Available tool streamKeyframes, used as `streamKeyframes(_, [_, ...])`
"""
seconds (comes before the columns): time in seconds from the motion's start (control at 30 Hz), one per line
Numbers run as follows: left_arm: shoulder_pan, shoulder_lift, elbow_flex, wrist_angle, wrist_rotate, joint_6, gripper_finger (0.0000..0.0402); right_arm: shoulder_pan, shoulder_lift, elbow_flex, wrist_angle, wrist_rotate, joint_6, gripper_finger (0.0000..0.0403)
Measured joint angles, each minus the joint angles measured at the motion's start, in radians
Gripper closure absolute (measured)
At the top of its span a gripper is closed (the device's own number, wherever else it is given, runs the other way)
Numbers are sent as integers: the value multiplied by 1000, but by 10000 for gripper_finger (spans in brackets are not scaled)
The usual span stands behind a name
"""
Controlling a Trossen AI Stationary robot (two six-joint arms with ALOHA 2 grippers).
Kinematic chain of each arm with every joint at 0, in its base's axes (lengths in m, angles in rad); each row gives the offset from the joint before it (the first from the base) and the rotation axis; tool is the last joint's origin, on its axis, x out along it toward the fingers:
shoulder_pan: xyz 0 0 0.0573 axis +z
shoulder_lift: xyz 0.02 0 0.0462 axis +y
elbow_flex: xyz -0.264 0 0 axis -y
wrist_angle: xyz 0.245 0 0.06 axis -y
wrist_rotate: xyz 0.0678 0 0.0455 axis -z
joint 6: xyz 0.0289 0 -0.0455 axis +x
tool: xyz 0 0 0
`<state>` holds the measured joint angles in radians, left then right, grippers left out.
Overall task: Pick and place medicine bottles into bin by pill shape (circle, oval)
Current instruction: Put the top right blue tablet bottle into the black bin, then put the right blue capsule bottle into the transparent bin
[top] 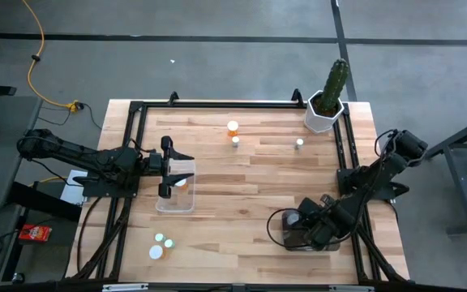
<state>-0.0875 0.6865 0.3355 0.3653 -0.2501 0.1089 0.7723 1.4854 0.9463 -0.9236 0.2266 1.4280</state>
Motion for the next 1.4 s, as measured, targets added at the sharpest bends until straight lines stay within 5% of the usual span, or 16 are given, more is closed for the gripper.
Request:
streamKeyframes(0.93, [0,0,0,-1,0,0,178,-15,-60,1,-15,82,-83,217])
streamKeyframes(1.2, [0,0,0,-1,0,0,178,-38,-231,2,-82,310,-150,219])
streamKeyframes(1.3, [0,0,0,-2,0,0,178,-99,-248,1,-78,423,-243,219])
streamKeyframes(1.4, [0,0,0,-2,0,0,178,-207,-250,-42,-13,418,-380,219])
